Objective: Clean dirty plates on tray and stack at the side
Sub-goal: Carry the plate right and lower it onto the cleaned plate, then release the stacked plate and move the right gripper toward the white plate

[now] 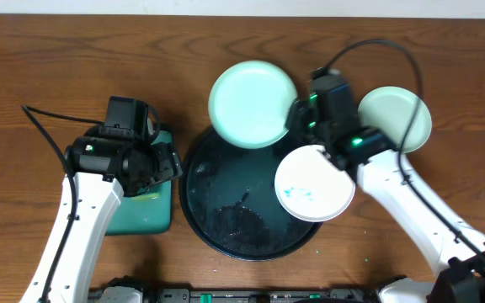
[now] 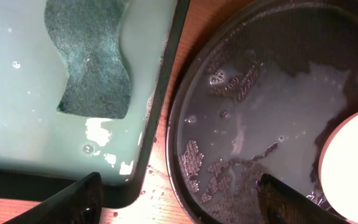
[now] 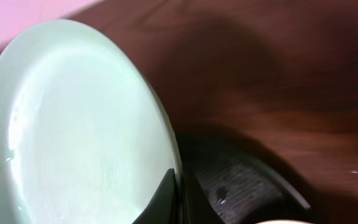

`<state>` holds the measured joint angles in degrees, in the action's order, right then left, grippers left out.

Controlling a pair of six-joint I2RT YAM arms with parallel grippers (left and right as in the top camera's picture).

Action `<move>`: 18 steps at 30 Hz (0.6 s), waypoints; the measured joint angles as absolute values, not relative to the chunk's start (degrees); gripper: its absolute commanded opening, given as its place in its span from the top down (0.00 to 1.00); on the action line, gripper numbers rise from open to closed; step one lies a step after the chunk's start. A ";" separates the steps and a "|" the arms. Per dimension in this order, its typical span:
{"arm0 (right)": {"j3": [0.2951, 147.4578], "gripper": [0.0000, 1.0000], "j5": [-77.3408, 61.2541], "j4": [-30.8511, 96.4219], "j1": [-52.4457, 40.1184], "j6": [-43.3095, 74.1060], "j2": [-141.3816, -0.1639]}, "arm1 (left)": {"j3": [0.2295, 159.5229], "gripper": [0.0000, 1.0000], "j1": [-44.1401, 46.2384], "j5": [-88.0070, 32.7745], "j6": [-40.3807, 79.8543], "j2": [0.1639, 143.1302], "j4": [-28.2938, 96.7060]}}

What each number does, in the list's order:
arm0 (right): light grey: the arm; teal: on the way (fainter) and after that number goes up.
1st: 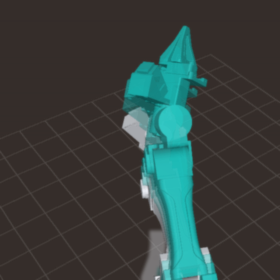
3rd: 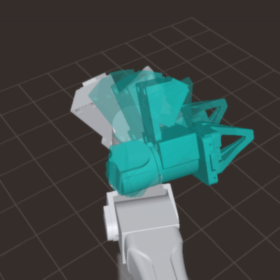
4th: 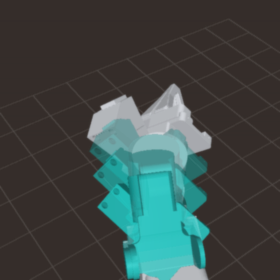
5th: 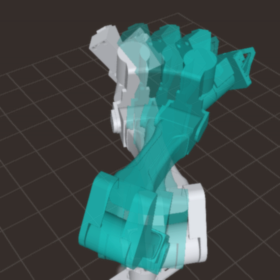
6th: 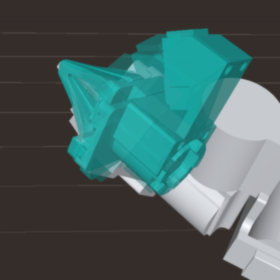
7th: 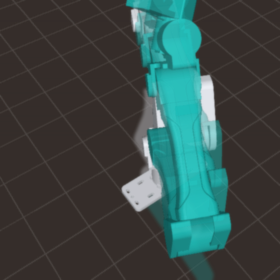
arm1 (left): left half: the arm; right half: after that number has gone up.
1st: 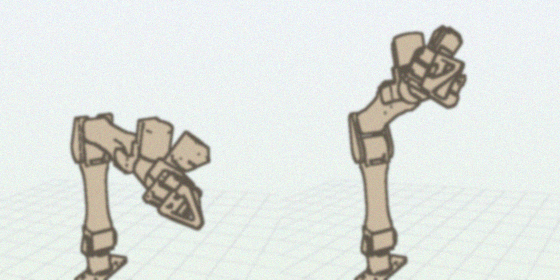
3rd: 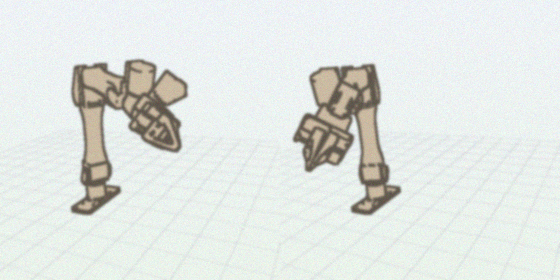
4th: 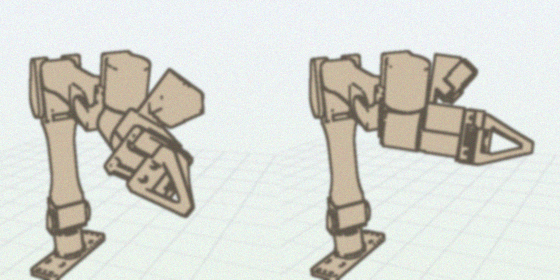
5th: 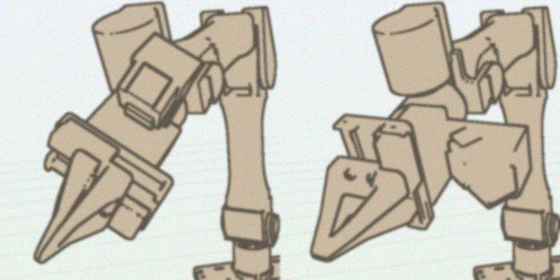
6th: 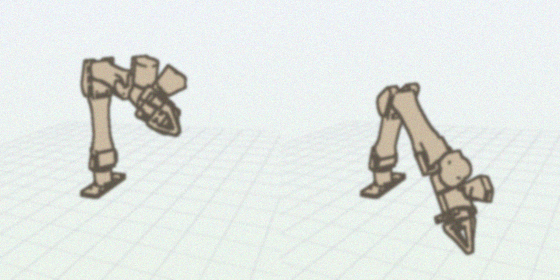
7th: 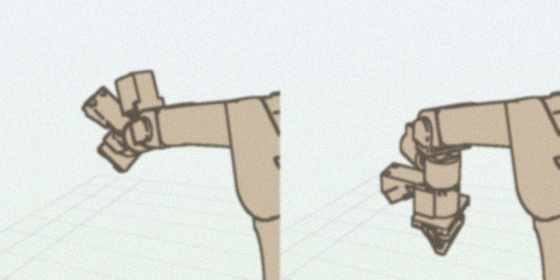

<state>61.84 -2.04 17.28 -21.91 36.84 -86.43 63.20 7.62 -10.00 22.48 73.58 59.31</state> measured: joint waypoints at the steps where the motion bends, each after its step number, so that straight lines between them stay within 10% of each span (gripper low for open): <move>1: 61.84 0.99 -3.29 17.34 -19.44 37.91 -86.43 | 63.20 0.20 7.62 -10.00 22.48 73.58 59.46; 18: 61.84 0.99 -5.13 33.19 19.03 38.72 -88.79 | 63.18 0.20 7.62 -10.00 22.48 73.58 59.59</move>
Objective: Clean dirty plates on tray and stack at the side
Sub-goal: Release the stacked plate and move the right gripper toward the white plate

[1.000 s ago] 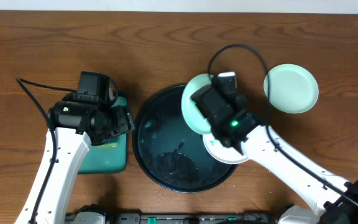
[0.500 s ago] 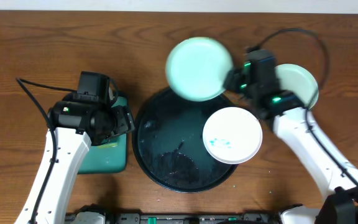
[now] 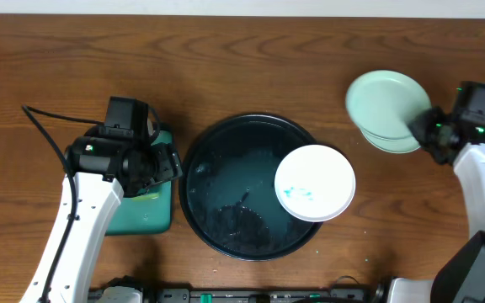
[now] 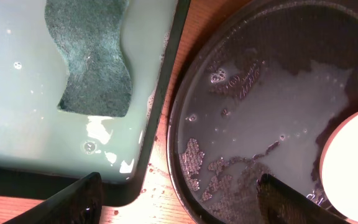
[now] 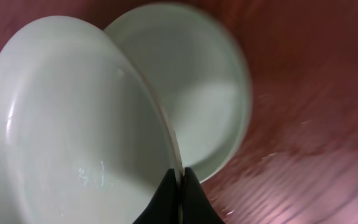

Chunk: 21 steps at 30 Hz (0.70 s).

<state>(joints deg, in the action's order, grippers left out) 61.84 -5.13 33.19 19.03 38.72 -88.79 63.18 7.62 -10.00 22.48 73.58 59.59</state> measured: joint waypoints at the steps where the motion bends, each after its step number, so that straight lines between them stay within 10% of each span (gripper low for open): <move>1: 61.82 0.99 -5.15 33.15 20.03 38.37 -89.12 | 63.18 0.21 7.62 -10.00 22.48 73.58 59.59; 13: 61.84 0.99 -2.83 30.76 21.91 37.39 -99.09 | 63.18 0.20 7.62 -10.00 22.48 73.58 59.64; 18: 61.82 0.60 -2.81 29.87 21.91 37.15 -101.56 | 63.18 0.21 7.62 -10.02 22.48 73.58 59.86; 21: 61.95 0.59 -3.73 29.63 21.91 35.68 -101.51 | 63.18 0.21 7.62 -10.00 22.48 73.58 59.86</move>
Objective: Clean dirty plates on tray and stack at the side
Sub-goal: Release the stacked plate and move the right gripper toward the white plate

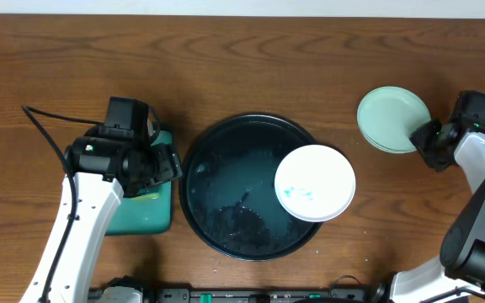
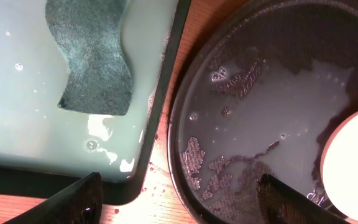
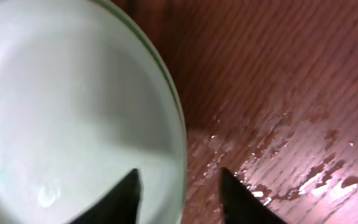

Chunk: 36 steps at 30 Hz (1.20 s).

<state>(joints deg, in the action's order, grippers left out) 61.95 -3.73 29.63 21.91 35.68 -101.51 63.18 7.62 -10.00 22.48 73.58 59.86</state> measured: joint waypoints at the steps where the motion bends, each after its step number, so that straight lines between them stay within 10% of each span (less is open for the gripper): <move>1: 62.15 0.60 -4.73 30.06 21.91 34.98 -101.51 | 63.18 0.20 7.62 -10.00 22.48 73.58 59.86; 12: 72.99 0.43 -7.73 40.56 19.25 27.42 -96.71 | 63.18 0.21 7.62 -10.00 22.48 73.58 59.88; 16: 76.18 0.54 -9.32 42.57 14.66 20.86 -88.92 | 63.18 0.20 7.62 -10.00 22.48 73.58 59.88; 19: 76.84 0.11 -10.66 44.69 10.81 19.22 -83.83 | 63.18 0.20 7.62 -10.00 22.48 73.58 59.88; 36: 70.57 0.39 -18.37 55.68 2.63 13.63 -87.92 | 63.18 0.21 7.62 -10.00 22.48 73.58 59.99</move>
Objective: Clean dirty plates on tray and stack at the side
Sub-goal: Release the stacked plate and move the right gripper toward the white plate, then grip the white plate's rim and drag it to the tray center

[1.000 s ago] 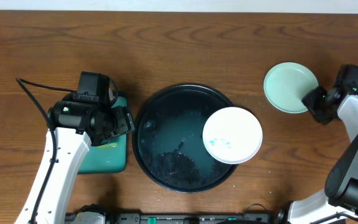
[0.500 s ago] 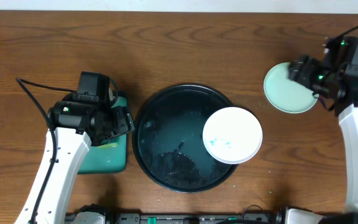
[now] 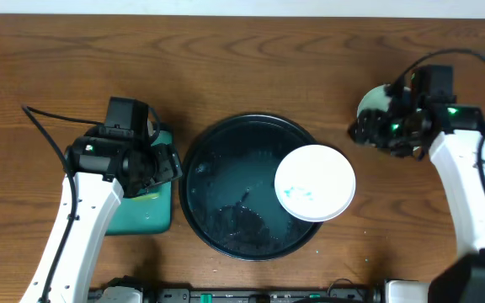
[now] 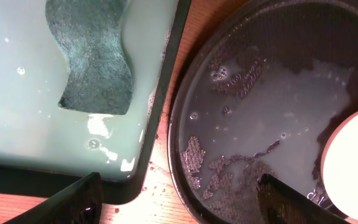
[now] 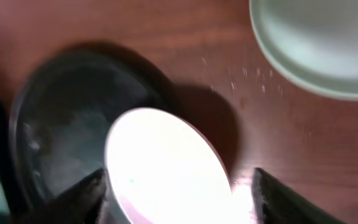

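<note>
A white plate [image 3: 314, 183] with blue-green smears lies on the right side of the round black tray [image 3: 226, 181]. In the right wrist view the white plate [image 5: 166, 165] sits below my open right gripper [image 5: 179, 208]. Pale green plates [image 5: 319, 43] are stacked on the table to the right; in the overhead view that stack [image 3: 375, 104] is mostly hidden by my right arm. My right gripper [image 3: 362, 130] hangs between the stack and the tray. My left gripper [image 4: 179, 205] is open and empty over the gap between tub and tray.
A green tub [image 4: 17, 106] of soapy water holds a dark green sponge [image 4: 95, 56] left of the tray. Soapy water and foam lie in the tray [image 4: 260, 118]. Water drops mark the wood near the stack. My left gripper [image 3: 162, 164] hangs by the tub's right edge.
My right gripper was open at the rim of the green stack at the far right. It now sits farther left, above the table, with the white plate under it. The left arm is unchanged.
My right gripper first held a pale green plate over the tray's back rim. Then it held that plate above another green plate on the right. Then it was open with the plate lying on the stack. Now it is back toward the tray.
</note>
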`<state>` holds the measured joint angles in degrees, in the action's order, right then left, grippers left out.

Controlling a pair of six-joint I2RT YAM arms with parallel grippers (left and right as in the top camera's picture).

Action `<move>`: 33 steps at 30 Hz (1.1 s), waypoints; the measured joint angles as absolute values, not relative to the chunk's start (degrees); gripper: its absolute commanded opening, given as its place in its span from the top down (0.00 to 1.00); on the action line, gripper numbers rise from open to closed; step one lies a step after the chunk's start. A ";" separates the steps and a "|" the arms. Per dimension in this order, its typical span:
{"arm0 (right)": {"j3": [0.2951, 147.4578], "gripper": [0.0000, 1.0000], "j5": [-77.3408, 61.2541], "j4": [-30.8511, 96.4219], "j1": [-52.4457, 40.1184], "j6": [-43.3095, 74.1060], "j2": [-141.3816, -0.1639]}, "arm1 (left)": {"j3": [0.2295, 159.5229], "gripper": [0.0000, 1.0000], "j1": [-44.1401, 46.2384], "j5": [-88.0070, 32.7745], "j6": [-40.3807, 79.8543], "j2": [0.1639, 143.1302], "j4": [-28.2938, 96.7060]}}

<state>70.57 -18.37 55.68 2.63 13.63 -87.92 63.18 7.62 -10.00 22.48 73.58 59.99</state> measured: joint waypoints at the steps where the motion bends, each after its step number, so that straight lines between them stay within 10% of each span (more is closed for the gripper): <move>1: 69.25 0.40 -18.33 55.13 2.63 13.63 -88.77 | 63.18 0.21 7.62 -10.00 22.48 73.58 60.01; 18: 53.56 0.42 -18.26 43.66 2.26 13.54 -91.68 | 63.18 0.20 7.62 -10.00 22.48 73.58 59.99; 33: 50.39 0.84 -18.28 39.11 2.20 15.31 -91.68 | 63.18 0.21 7.62 -10.00 22.48 73.58 60.01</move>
